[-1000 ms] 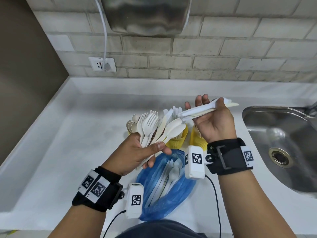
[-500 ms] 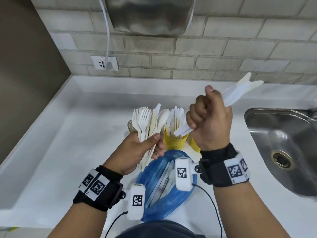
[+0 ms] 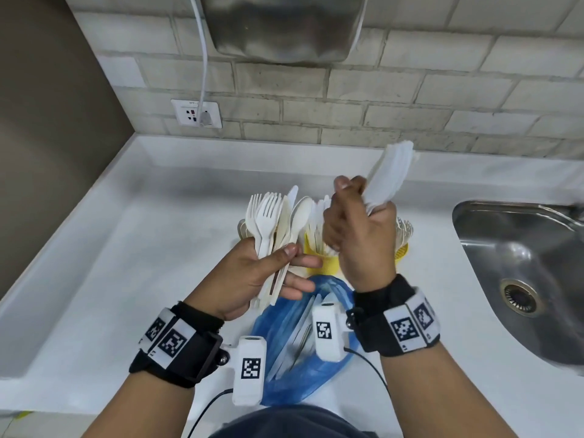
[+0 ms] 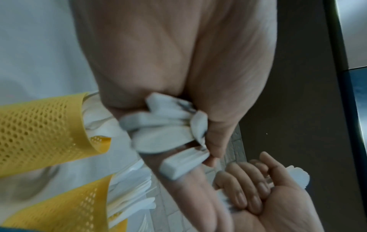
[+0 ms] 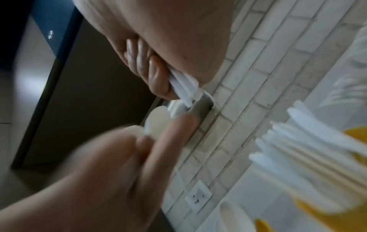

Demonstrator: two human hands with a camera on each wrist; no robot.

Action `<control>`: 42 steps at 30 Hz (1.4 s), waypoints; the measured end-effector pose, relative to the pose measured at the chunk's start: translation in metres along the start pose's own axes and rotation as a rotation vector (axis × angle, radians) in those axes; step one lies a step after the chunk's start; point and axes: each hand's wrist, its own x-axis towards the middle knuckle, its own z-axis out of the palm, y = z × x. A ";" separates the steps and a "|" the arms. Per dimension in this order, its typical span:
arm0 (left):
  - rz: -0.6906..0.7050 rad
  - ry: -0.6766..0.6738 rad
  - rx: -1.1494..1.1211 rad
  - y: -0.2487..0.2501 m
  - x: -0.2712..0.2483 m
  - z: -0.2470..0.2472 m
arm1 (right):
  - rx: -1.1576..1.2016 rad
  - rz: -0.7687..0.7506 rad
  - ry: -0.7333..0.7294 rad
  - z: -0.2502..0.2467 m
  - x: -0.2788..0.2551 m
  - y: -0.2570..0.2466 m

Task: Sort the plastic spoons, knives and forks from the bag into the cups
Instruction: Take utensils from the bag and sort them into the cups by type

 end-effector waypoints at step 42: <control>0.055 -0.134 0.222 -0.002 -0.005 -0.010 | -0.430 0.095 -0.360 -0.035 0.016 -0.023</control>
